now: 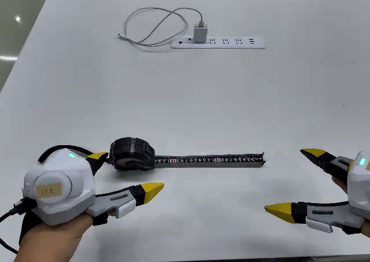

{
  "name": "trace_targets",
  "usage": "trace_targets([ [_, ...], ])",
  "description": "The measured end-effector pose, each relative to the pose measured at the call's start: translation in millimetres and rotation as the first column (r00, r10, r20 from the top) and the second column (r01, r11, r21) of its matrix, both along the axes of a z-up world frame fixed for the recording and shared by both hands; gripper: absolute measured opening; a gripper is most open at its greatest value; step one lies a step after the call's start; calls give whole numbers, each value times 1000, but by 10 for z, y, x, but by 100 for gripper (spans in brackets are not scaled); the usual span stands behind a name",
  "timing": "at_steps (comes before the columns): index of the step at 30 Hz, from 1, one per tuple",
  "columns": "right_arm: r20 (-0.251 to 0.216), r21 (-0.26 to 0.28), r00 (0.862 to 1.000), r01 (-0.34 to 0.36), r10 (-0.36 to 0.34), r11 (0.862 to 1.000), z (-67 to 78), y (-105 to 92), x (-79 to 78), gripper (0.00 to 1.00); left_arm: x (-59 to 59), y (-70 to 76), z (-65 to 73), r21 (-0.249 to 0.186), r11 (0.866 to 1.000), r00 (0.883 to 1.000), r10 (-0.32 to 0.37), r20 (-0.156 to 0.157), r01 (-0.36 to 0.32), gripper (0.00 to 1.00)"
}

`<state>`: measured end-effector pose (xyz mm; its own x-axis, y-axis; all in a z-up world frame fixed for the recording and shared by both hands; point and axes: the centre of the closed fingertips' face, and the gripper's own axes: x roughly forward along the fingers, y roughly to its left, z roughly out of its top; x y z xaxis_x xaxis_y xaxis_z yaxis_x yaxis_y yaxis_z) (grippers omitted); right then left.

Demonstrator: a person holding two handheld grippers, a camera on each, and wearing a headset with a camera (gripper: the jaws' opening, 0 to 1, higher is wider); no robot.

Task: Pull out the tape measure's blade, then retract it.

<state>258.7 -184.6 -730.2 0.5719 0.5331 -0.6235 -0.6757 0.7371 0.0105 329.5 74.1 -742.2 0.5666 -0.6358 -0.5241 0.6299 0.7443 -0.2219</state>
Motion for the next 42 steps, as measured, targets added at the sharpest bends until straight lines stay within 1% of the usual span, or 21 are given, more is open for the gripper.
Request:
trace_targets([
  [2, 0, -1, 1000, 0, 0, 1000, -3, -2, 1, 87, 13, 2, -3, 1, 1000, 1000, 7, 1, -7, 84],
  [4, -1, 0, 1000, 0, 0, 1000, -7, -1, 1, 87, 19, -5, 0, -7, 1000, 1000, 19, -1, -19, 84],
  [7, -2, 0, 1000, -2, 2, 1000, -12, -5, 9, 87, 26, -1, 8, -31, 998, 999, 44, -15, -45, 84],
  [10, -6, -4, 1000, -4, 4, 1000, -19, -10, 19, 86, 28, -3, -5, -18, 999, 999, 48, -9, -48, 84],
  [12, -7, -5, 1000, -6, 6, 1000, -21, -9, 24, 85, 37, 1, -5, -17, 998, 998, 62, -7, -62, 83],
  [17, -11, -13, 1000, -13, 13, 1000, -34, -13, 37, 83, 87, 25, -28, 3, 994, 994, 109, 1, -109, 78],
  [19, -13, -16, 1000, -17, 17, 1000, -39, -18, 42, 82, 104, 30, -39, 9, 992, 992, 129, -1, -129, 77],
  [20, -15, -19, 1000, -21, 21, 1000, -44, -15, 44, 81, 108, 19, -57, 9, 990, 990, 140, -11, -140, 77],
  [22, -17, -23, 1000, -26, 26, 999, -47, -18, 52, 80, 118, 20, -81, 30, 988, 988, 154, -5, -154, 76],
  [24, -19, -30, 999, -32, 31, 999, -53, -27, 63, 78, 128, 18, -102, 34, 985, 986, 167, -11, -167, 76],
  [25, -19, -46, 999, -39, 38, 998, -63, -43, 73, 77, 143, 27, -104, 40, 983, 983, 182, -8, -181, 75],
  [27, -20, -50, 999, -48, 47, 998, -67, -51, 92, 75, 156, 28, -110, 46, 981, 982, 191, -7, -191, 74],
  [30, -24, -61, 998, -62, 60, 996, -78, -67, 124, 73, 186, 20, -116, 54, 978, 979, 203, -4, -203, 73],
  [32, -25, -69, 997, -71, 69, 995, -83, -75, 148, 72, 211, 32, -111, 54, 973, 975, 224, -4, -223, 72],
  [35, -30, -74, 996, -83, 81, 994, -88, -84, 182, 70, 240, 22, -122, 66, 971, 973, 232, 3, -232, 72],
  [36, -31, -76, 996, -88, 86, 993, -92, -87, 191, 70, 246, 24, -124, 65, 970, 972, 236, 2, -236, 72],
  [37, -37, -68, 995, -91, 89, 994, -89, -81, 204, 69, 252, 19, -125, 57, 968, 969, 245, -3, -245, 72],
  [38, -40, -66, 995, -93, 90, 993, -90, -79, 214, 69, 260, 28, -129, 61, 966, 968, 251, -3, -251, 71],
  [40, -41, -86, 994, -109, 106, 990, -107, -99, 243, 67, 279, 45, -135, 61, 962, 964, 266, -6, -265, 70],
  [42, -49, -79, 993, -114, 110, 990, -108, -97, 262, 66, 288, 43, -140, 64, 960, 962, 273, -8, -272, 69],
])
